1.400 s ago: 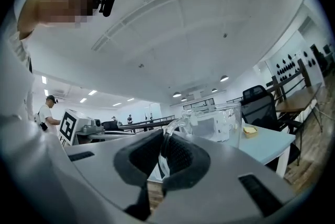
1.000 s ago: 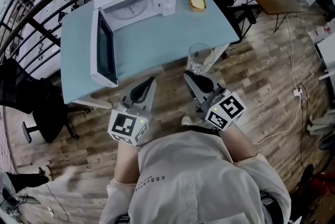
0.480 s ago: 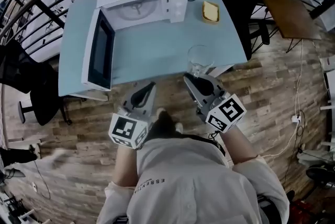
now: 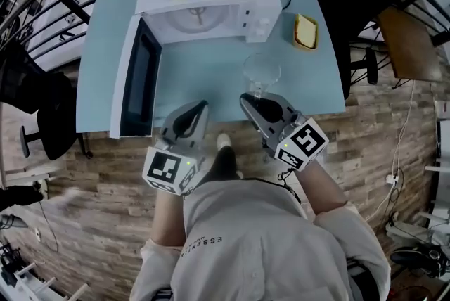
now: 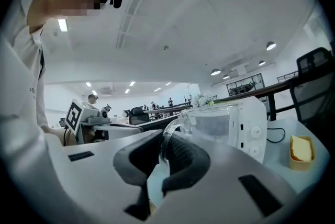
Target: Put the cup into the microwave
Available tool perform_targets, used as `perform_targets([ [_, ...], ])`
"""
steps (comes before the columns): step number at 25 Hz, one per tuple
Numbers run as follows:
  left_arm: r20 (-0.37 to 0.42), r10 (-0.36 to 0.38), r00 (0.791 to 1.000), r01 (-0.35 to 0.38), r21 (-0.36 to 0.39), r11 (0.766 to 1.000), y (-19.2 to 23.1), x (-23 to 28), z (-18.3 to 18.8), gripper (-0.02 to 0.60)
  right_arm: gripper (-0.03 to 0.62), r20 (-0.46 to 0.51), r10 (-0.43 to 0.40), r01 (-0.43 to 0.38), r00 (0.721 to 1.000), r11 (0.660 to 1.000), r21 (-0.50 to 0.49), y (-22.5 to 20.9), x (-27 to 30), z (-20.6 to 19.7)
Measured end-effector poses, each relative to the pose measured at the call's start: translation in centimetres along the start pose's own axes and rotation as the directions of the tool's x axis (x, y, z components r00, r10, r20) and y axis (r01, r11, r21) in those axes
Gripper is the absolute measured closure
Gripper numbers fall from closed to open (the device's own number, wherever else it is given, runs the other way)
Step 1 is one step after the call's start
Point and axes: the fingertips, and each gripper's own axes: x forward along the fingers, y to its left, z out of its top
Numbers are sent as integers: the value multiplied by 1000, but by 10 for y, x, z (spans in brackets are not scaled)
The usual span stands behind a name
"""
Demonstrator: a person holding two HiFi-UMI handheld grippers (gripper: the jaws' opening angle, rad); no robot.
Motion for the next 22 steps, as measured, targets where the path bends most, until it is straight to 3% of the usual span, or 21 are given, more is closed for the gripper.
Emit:
perform_targets([
  [10, 34, 75, 997, -74, -29, 997, 95, 44, 9, 580, 571, -56, 101, -101, 993, 995, 3, -60, 107, -19],
  [15, 23, 87, 996, -87, 8, 996, 122, 59, 3, 580, 571, -61, 125, -123, 990, 992, 31, -81, 142, -31],
  [22, -23, 131, 991, -132, -59, 990, 148, 75, -15, 580, 571, -100, 153, -152, 983, 988, 16, -107, 186, -57],
])
